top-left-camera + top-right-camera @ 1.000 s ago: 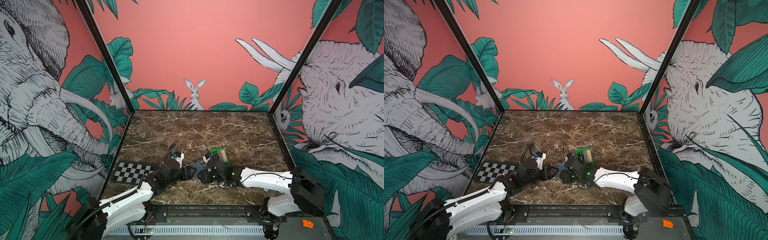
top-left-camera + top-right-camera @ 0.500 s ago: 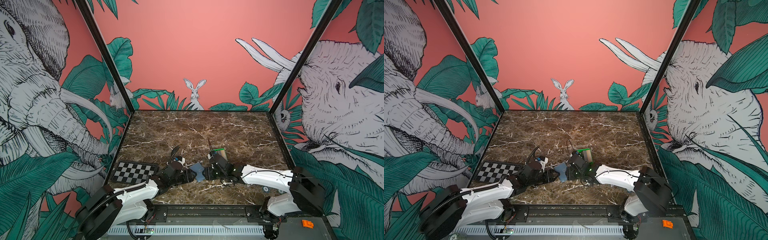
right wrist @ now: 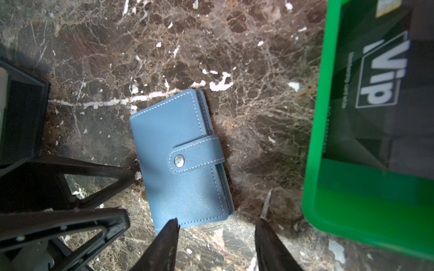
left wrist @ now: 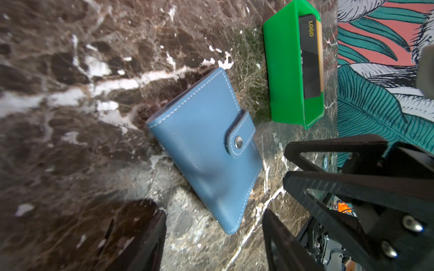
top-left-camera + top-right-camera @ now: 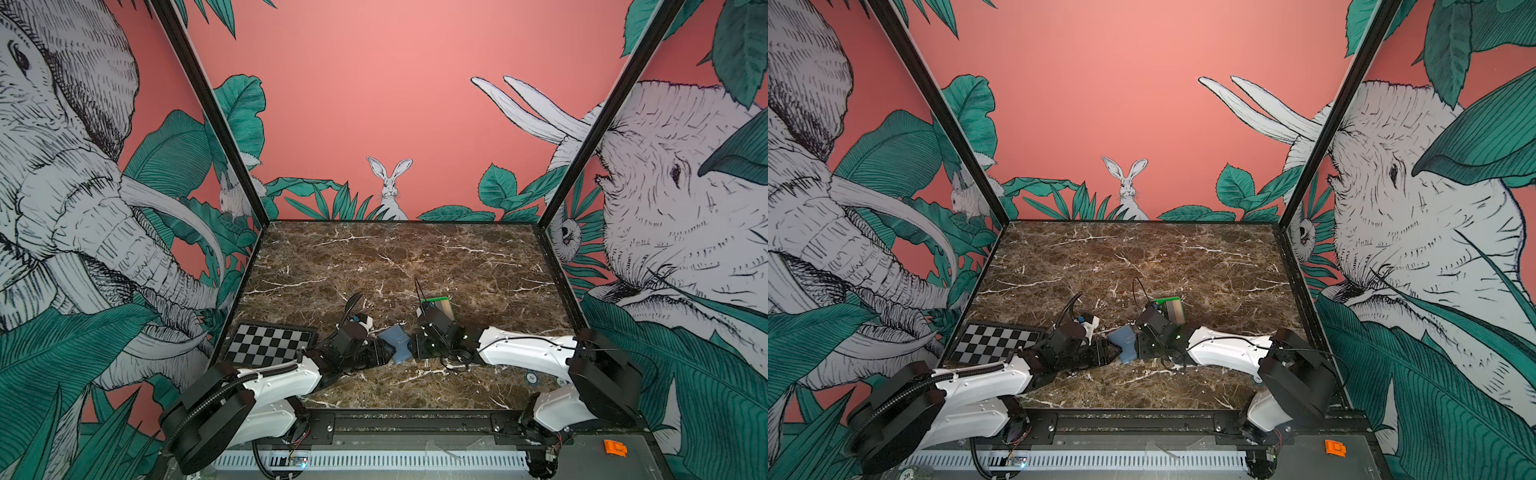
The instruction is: Put the credit cards into the card holder
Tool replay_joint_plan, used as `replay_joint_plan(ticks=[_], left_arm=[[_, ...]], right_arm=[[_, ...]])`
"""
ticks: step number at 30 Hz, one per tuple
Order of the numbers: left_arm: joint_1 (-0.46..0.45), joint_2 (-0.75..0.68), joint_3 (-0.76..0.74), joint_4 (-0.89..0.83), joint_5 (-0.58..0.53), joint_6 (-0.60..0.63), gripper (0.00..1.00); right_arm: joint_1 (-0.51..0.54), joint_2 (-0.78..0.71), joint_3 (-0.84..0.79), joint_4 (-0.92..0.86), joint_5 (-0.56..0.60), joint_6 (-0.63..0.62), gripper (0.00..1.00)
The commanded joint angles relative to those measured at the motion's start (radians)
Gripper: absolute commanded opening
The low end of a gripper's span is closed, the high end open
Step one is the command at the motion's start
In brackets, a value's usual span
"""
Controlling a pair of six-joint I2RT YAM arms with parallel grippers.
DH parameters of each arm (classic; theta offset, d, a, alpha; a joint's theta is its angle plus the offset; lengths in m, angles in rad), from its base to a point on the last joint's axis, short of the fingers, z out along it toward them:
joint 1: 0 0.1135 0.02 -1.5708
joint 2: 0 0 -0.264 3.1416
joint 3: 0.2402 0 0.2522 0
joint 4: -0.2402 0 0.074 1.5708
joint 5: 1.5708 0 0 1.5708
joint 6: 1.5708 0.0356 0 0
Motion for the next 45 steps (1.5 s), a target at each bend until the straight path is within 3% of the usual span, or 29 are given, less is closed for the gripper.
replay_joint_plan(ticks=[1,28,45], left_arm=[[0.004,0.014,-0.008,0.083,0.024,-0.041,0.66],[0.003,0.177,-0.009,0.236,0.062,-0.081,0.65],[0.004,0.243,-0.014,0.469,0.096,-0.074,0.56]], right_arm=[[-0.008,0.016,0.019,0.013,-0.006,-0.003,0.50],[-0.011,0.091,0.022,0.032,-0.018,0.006,0.30],[-0.010,0.123,-0.015,0.049,-0.020,0.020,0.24]])
